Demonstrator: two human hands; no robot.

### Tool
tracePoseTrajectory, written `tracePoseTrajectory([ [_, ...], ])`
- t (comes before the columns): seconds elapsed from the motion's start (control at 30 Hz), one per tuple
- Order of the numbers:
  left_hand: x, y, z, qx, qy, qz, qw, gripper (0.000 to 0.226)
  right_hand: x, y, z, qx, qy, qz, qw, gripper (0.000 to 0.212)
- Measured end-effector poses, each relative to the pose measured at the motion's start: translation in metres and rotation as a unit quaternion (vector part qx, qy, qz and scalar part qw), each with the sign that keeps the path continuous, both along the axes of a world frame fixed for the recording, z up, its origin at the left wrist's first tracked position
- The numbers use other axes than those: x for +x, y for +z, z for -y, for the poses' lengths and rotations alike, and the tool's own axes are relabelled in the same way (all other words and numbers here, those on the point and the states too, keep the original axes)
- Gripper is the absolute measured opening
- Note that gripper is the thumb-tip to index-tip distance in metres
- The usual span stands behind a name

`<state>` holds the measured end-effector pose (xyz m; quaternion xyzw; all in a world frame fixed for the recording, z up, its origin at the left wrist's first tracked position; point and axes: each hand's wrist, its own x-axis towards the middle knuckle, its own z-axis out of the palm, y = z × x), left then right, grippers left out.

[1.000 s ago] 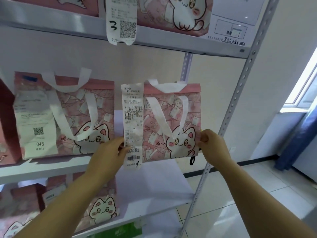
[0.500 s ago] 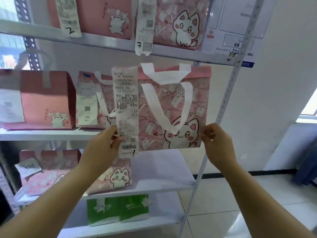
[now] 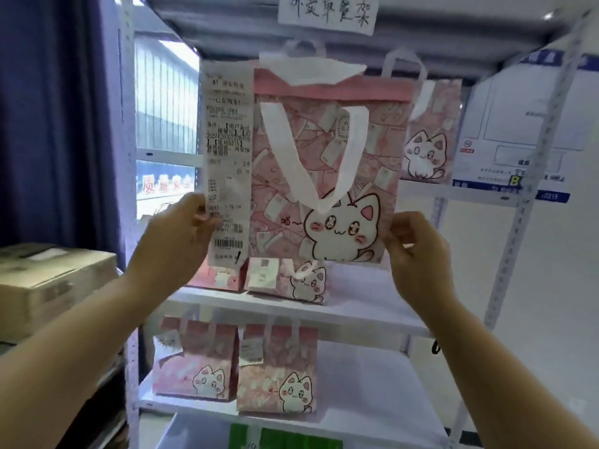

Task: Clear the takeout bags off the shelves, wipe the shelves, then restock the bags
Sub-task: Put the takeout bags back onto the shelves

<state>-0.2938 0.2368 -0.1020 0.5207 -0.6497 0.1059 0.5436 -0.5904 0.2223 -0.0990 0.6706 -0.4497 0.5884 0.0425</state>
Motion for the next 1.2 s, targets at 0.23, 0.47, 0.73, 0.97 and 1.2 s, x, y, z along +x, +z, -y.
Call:
tracePoseTrajectory([
  [0.23, 0.08, 0.055, 0.022, -0.032, 0.022, -0.038, 0.999, 0.014, 0.088, 0.054, 0.038, -0.064, 0.03, 0.008, 0.997, 0.011],
  [0.47, 0.176, 0.099, 0.078, -0.053, 0.029, -0.039, 0.997, 0.011, 0.188, 0.1, 0.1, -0.12, 0.009, -0.038, 0.992, 0.014],
  [0.73, 0.249, 0.127, 0.159, -0.025, 0.032, -0.022, 0.999, 0.007, 0.26, 0.122, 0.177, -0.107, -0.042, -0.044, 0.992, 0.012],
  [0.97, 0.271, 0.133, 0.205, -0.039, 0.012, -0.022, 0.999, 0.012, 0.283, 0.131, 0.206, -0.102, -0.079, -0.049, 0.99, 0.015],
  [1.2, 0.291, 0.137, 0.227, -0.073, 0.027, -0.023, 0.997, 0.013, 0.3, 0.134, 0.227, -0.145, -0.029, -0.06, 0.987, 0.014],
])
